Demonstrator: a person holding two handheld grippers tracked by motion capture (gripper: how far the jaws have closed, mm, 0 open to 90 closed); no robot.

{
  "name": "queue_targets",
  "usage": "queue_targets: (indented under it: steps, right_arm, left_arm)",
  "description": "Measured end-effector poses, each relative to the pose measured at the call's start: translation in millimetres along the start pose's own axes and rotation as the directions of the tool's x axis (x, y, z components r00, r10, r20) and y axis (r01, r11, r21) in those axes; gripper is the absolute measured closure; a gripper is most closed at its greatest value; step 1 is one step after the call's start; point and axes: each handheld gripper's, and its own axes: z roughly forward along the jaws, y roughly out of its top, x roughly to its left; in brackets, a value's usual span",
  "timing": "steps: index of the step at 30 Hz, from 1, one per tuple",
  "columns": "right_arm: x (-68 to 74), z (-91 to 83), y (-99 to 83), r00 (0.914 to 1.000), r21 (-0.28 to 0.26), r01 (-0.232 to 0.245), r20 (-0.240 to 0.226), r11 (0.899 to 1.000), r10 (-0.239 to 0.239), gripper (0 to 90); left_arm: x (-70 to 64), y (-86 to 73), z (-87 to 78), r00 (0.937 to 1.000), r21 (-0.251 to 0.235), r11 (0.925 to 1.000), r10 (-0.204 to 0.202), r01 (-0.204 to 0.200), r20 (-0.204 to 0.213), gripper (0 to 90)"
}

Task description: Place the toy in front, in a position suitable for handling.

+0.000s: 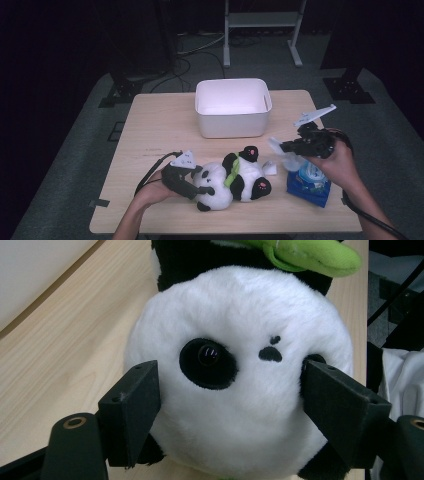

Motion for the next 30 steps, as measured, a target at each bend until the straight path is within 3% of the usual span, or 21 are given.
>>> queue_targets:
  steps: [1,2,5,7,8,9,10,11,12,14,15,19,22,23,30]
  right_arm:
    - [12.8,3.9,12.1,0.999,-0.002,0.039,-0.023,0.999,-0.039,87.9]
    - [12.8,3.9,12.1,0.999,-0.002,0.039,-0.023,0.999,-0.039,87.9]
    - [33.0,12.1,29.8,0.9929,-0.002,0.099,-0.066,0.995,-0.099,87.8]
    - [52.7,21.2,44.7,0.9827,-0.006,0.141,-0.121,0.99,-0.141,87.8]
    - [52.7,21.2,44.7,0.9827,-0.006,0.141,-0.121,0.99,-0.141,87.8]
    - [64.0,27.1,52.3,0.9751,-0.01,0.163,-0.151,0.987,-0.163,87.8]
    - [64.0,27.1,52.3,0.9751,-0.01,0.163,-0.151,0.987,-0.163,87.8]
    - [72.8,31.5,57.8,0.9657,-0.025,0.181,-0.185,0.983,-0.182,87.8]
    - [72.8,31.5,57.8,0.9657,-0.025,0.181,-0.185,0.983,-0.182,87.8]
    - [82.1,36.1,61.9,0.9546,-0.039,0.21,-0.208,0.977,-0.213,87.8]
    - [84.0,37.3,61.5,0.9541,-0.037,0.214,-0.207,0.976,-0.217,87.7]
    - [81.4,41.9,55.5,0.9579,-0.02,0.194,-0.211,0.981,-0.194,87.7]
    - [71.8,48.0,43.5,0.9645,0.004,0.163,-0.211,0.987,-0.159,87.7]
    - [65.8,51.9,34.2,0.9704,0.028,0.143,-0.201,0.989,-0.134,87.6]
    - [48.7,62.0,6.9,0.9781,0.073,0.09,-0.194,0.993,-0.074,86.7]
  left_arm:
    - [0.7,-0.7,-0.2,1.0,0.0,1.0,-0.002,0.002,0.001,22.4]
    - [0.7,-0.7,-0.2,1.0,0.0,1.0,-0.002,0.002,0.001,22.3]
    - [1.3,-1.4,-0.2,1.0,-0.002,1.0,-0.004,0.004,0.002,22.0]
    - [1.6,-1.8,-0.1,1.0,-0.005,1.0,-0.004,0.005,0.002,21.9]
    - [1.6,-1.8,-0.1,1.0,-0.005,1.0,-0.004,0.005,0.002,21.9]
    - [1.7,-2.0,0.0,1.0,-0.007,1.0,-0.006,0.006,0.002,21.8]
    - [1.7,-2.0,0.0,1.0,-0.007,1.0,-0.006,0.006,0.002,21.6]
    - [2.0,-2.4,0.0,1.0,-0.008,0.9999,-0.006,0.006,0.001,21.5]
    - [2.0,-2.4,0.0,1.0,-0.008,0.9999,-0.006,0.006,0.001,21.4]
    - [2.3,-2.9,0.1,1.0,-0.008,0.9999,-0.007,0.007,0.001,21.1]
    - [2.3,-2.9,0.1,1.0,-0.008,0.9999,-0.007,0.007,0.001,21.1]
    - [2.1,-2.8,0.3,1.0,-0.009,0.9999,-0.008,0.008,0.0,20.9]
    - [2.4,-3.1,0.5,0.9999,-0.01,0.9999,-0.011,0.011,0.002,20.6]
    - [2.3,-3.1,0.6,0.9999,-0.01,0.9999,-0.011,0.011,0.002,20.4]
    - [2.4,-3.3,1.3,0.9999,-0.013,0.9998,-0.013,0.014,0.005,20.2]
